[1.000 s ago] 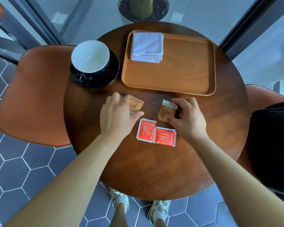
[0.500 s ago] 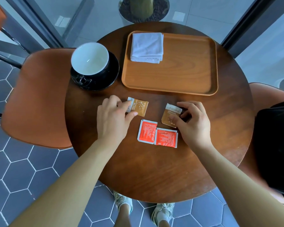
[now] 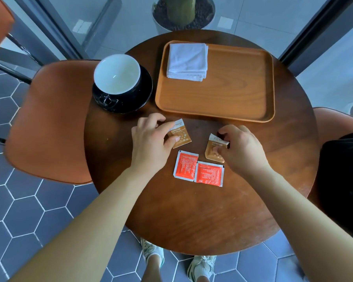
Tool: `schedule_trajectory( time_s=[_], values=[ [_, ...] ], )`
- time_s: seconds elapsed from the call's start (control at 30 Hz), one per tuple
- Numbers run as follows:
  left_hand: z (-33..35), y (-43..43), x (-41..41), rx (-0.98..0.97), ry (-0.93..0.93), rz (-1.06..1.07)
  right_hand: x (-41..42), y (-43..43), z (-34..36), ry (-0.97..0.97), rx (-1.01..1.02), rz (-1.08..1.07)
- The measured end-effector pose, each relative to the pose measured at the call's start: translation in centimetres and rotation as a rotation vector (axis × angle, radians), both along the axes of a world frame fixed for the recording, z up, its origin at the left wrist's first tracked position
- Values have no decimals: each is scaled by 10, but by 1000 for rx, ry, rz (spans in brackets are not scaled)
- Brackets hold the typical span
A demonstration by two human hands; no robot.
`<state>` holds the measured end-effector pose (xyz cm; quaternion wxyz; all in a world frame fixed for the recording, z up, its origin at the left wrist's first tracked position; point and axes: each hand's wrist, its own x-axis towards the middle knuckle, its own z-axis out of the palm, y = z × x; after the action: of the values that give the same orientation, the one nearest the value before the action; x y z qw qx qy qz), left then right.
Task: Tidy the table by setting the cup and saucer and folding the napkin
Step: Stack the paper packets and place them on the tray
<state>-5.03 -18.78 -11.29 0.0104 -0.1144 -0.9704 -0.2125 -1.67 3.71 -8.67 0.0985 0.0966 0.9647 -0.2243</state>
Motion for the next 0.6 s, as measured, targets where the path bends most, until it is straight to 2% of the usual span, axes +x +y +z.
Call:
schedule_trajectory(
  time_s=[0.13, 0.27, 0.4, 0.5, 0.57, 0.6],
  values=[
    [-4, -3, -4, 79, -40, -38, -8, -1, 9, -78, 35, 3],
    [-3, -11, 5, 191, -26, 68, -2, -10, 10, 18, 10, -5],
    [1, -12, 7, 221, -58, 67, -13, -24, 15, 43, -319, -125],
    [8, -13, 5, 316, -115, 118, -29, -43, 18, 26, -566, -189],
    [14, -13, 6, 418, -189, 203, -38, -57, 17, -14, -602, -174],
    [17, -12, 7, 464, -221, 252, -41, -62, 14, -22, -538, -131]
  ],
)
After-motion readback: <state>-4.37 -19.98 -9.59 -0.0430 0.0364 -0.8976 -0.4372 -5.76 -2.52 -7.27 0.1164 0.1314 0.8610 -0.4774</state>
